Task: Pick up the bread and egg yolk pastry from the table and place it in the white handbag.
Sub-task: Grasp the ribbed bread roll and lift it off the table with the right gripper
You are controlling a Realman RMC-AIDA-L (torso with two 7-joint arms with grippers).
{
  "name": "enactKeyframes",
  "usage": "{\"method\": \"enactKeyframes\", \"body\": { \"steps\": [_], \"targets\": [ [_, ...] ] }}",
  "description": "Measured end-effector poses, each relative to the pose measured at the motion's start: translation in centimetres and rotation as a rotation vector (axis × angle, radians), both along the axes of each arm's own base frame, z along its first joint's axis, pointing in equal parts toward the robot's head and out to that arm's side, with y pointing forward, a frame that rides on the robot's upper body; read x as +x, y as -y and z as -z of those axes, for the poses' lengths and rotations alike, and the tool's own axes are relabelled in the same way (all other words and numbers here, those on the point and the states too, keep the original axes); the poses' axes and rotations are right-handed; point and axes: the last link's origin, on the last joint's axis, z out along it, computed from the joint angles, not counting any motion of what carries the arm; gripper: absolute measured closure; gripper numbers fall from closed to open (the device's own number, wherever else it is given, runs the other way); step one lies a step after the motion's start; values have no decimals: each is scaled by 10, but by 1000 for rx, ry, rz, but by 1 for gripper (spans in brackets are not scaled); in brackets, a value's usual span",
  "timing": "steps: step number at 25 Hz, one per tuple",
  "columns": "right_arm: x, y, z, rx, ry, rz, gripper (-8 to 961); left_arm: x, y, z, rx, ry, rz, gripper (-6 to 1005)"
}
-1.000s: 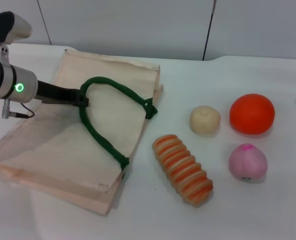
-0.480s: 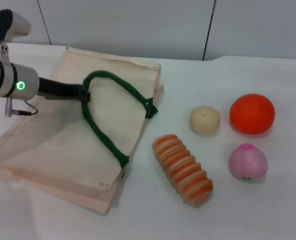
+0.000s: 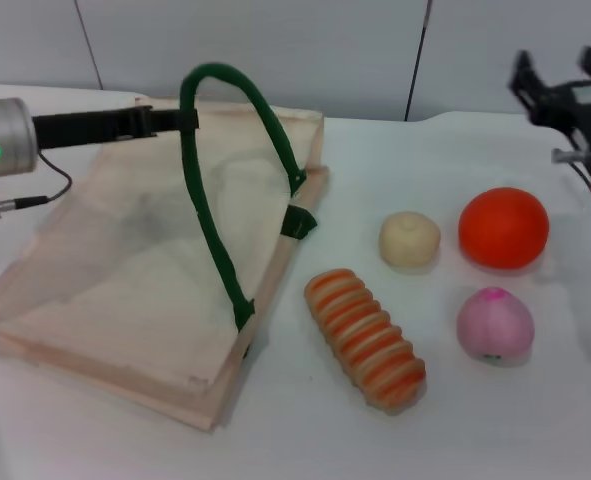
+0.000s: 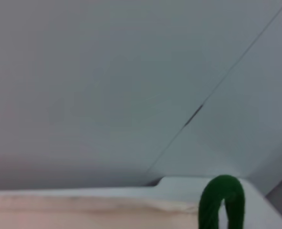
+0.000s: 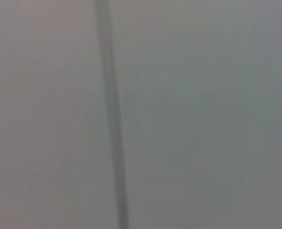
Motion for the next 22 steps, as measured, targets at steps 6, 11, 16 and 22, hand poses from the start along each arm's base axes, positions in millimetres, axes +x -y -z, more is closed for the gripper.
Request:
{"method": "enactKeyframes", "body": {
  "steps": [6,11,16,22],
  "targets": [
    [-33,-1,5,-220,99,-111,256,5,8,-10,33,71,77,866],
    [-59,8,11,-400,214,-179,260,1,14,-18,59,110,83,869],
    [-79,25,8,-553,364,-185,264,-6,20,-31,112,154,80,870],
    [-89,47,5,-717,513,-146,268,-14,25,-41,154,182,62,870]
  ]
}}
